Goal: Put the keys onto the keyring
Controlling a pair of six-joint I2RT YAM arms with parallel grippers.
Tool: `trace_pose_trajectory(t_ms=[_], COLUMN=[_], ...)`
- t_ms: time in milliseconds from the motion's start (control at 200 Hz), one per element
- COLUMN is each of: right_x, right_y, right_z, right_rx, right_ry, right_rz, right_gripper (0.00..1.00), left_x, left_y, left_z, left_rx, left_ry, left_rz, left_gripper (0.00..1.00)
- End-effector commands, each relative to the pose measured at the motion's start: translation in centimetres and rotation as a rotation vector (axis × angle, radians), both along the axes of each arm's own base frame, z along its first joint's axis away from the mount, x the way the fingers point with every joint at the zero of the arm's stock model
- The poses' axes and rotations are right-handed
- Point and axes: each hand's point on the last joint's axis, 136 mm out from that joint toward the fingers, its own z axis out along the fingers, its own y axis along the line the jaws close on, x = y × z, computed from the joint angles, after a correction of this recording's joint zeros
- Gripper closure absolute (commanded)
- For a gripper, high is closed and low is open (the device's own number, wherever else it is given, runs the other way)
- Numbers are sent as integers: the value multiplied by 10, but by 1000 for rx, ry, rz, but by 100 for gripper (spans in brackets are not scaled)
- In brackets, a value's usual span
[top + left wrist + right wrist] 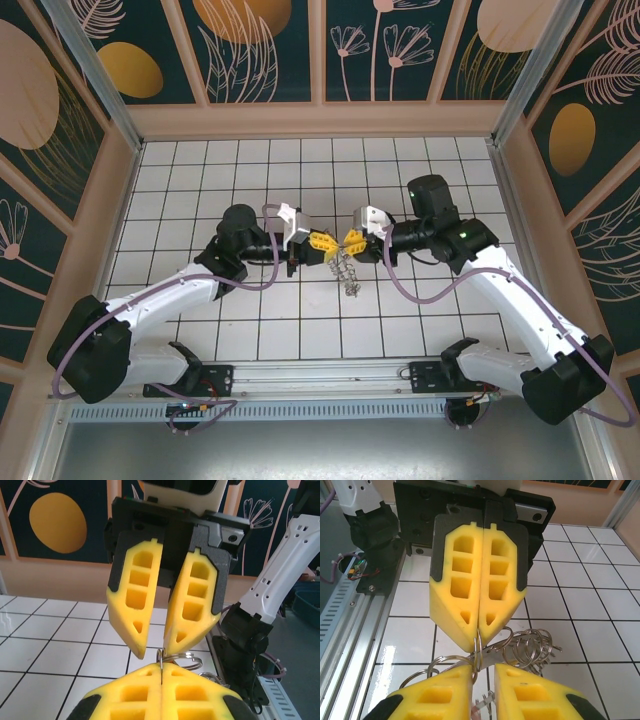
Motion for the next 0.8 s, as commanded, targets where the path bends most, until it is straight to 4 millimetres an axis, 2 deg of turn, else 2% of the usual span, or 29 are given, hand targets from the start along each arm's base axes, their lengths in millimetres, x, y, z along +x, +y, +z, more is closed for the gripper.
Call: trace_pose_trajectory(t_ms=[0,205,641,691,736,796], right_x=[1,-1,2,3,5,6], right_y=[3,7,13,12,11,9], right_z=[0,2,-3,-4,-5,-6], right_rx=[24,43,52,46,39,26], right_ry=[12,37,74,70,67,62], right_rz=[18,47,73,64,54,43], right_gripper=[79,78,84,88,100,100], left_x=[-5,-3,0,2,8,14], left_y=[2,2,0,-1,-2,-5], left_z=[23,23,32,30,24,9], left_rx=[-93,-114,-183,-174,-145,-59], left_ry=[-66,-70,-84,-76,-67,-58], left_rz=[-26,-21,-13,-5,20,40], left_gripper=[100,100,100,100,100,100])
